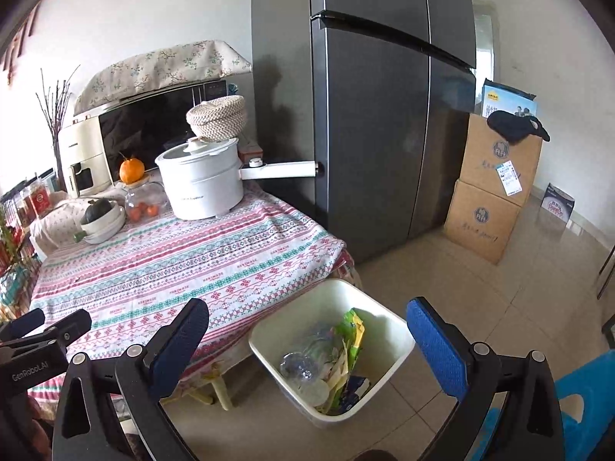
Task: Collect trash
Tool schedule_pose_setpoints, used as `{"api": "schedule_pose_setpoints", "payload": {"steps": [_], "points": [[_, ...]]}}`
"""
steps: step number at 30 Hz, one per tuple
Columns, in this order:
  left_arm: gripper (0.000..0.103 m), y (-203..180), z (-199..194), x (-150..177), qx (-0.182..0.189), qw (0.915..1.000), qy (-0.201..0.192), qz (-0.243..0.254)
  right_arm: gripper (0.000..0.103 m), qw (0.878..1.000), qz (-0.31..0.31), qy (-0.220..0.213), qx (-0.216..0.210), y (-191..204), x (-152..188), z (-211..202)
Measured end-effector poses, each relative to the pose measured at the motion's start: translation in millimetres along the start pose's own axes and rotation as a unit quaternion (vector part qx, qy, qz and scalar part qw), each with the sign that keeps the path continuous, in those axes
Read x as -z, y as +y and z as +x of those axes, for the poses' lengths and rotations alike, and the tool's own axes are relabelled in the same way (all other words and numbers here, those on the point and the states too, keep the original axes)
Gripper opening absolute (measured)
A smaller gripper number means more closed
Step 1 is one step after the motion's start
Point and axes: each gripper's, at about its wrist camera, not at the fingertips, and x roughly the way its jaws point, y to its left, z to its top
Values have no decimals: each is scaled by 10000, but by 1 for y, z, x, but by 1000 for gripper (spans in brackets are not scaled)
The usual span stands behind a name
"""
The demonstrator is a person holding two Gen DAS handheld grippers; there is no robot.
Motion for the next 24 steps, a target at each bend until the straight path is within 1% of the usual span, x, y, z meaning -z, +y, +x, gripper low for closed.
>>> {"api": "schedule_pose_setpoints", "payload": {"steps": [5,24], "points": [[102,-1,-1,0,-41,10000,-52,30,103,10000,-26,-30,17,0,1,-2],[102,-7,-4,3,-117,9998,-97,140,103,10000,-36,68,1,1,-1,1]]}}
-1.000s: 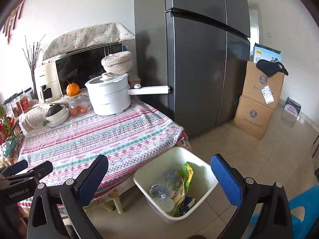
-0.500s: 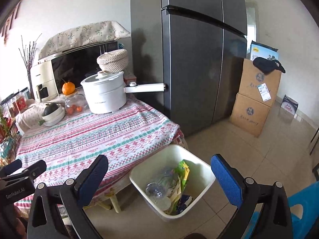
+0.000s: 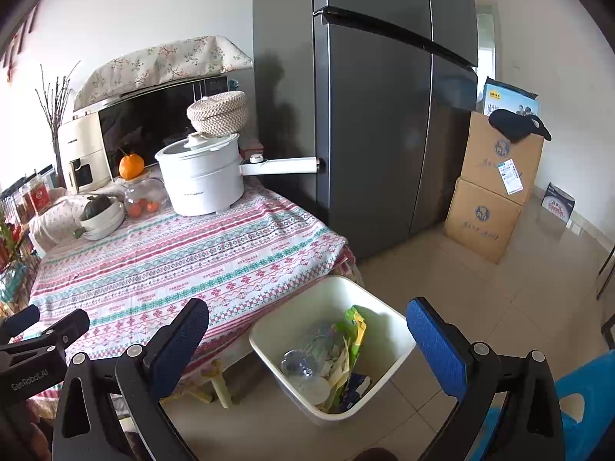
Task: Collect trash
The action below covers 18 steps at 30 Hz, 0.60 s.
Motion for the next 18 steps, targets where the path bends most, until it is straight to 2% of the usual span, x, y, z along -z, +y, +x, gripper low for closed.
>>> {"api": "schedule_pose_setpoints", "payload": {"steps": [18], "points": [[103,-3,-3,0,-38,10000,-51,32,103,10000,16,28,46,1,-1,3]]}}
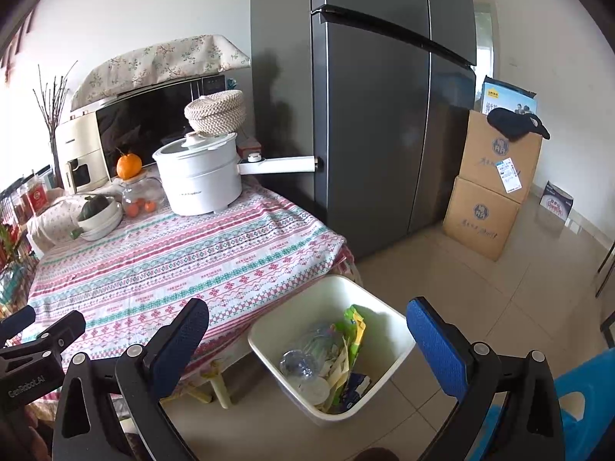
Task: Collect trash
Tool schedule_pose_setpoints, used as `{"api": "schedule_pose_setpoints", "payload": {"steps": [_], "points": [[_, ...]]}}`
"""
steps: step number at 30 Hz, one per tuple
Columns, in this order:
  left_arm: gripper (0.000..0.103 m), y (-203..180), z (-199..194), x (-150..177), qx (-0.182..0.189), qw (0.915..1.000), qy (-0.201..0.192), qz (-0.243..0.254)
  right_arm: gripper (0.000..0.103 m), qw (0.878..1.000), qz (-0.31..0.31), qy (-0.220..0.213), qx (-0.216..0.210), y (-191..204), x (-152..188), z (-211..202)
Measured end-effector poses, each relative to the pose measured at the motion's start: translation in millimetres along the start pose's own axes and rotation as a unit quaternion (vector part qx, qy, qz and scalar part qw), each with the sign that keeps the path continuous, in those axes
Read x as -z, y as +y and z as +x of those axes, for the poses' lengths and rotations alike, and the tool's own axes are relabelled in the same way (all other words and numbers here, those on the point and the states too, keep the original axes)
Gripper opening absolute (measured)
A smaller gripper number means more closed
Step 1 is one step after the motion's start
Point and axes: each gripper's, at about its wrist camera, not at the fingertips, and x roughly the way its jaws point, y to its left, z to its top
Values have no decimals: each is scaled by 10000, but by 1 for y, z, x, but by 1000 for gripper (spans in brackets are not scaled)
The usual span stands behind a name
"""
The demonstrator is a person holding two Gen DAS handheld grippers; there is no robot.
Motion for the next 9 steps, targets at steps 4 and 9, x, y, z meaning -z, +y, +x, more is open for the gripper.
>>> {"api": "schedule_pose_setpoints", "payload": {"steps": [4,9], "points": [[103,0,0,-1,7,10000,-4,4,103,10000,-8,-3,1,0,0,0],[103,-1,-1,-2,3,10000,1,-6,103,10000,-14,-2,4,0,0,0]]}}
